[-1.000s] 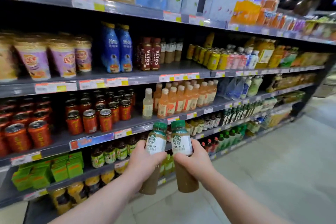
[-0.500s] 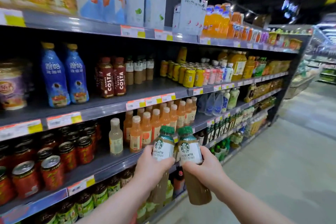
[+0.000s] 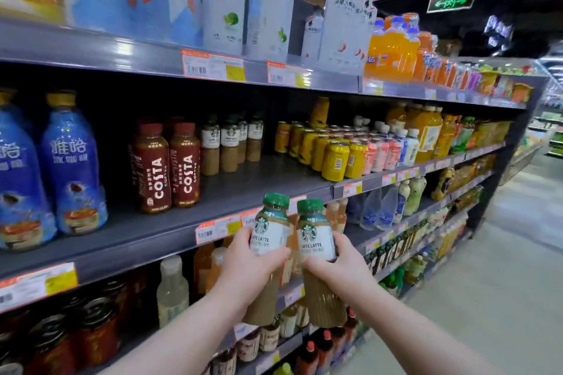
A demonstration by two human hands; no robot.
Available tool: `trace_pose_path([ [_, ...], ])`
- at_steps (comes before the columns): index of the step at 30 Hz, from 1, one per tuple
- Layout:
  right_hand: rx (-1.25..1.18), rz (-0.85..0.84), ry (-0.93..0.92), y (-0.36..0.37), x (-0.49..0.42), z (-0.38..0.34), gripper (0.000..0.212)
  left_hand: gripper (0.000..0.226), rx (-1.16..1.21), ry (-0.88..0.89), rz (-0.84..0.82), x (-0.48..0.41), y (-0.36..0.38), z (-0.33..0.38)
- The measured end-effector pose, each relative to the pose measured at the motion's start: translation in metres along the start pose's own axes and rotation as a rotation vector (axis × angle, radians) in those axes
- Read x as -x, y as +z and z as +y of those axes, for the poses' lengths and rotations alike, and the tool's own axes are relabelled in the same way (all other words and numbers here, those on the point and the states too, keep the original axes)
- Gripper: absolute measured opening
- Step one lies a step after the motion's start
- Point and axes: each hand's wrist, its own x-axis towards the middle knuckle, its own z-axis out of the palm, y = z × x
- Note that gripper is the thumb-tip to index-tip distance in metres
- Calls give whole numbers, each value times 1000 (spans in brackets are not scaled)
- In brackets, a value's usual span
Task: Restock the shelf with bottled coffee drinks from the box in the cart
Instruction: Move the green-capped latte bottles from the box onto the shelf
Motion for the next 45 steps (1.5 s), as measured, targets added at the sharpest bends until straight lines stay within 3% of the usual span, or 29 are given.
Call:
trace_pose_path([
  [4, -64, -25, -32, 6, -51, -12, 49, 44, -58, 4, 55, -30, -4, 6],
  [13, -89, -102, -225, 21, -191, -46, 42, 42, -100, 70, 266, -107, -1, 27],
  [22, -137, -261, -307, 40, -316, -62, 49, 35, -77, 90, 555, -168, 16, 52],
  [31, -163, -453, -341, 72, -384, -66, 49, 33, -26, 85, 775, -187, 24, 47],
  [40, -68, -400, -390, 94, -410, -67, 61, 34, -56, 59, 812, -201, 20, 37],
  [45, -52, -361, -398, 100, -413, -67, 55, 35, -47, 55, 762, -213, 14, 36],
])
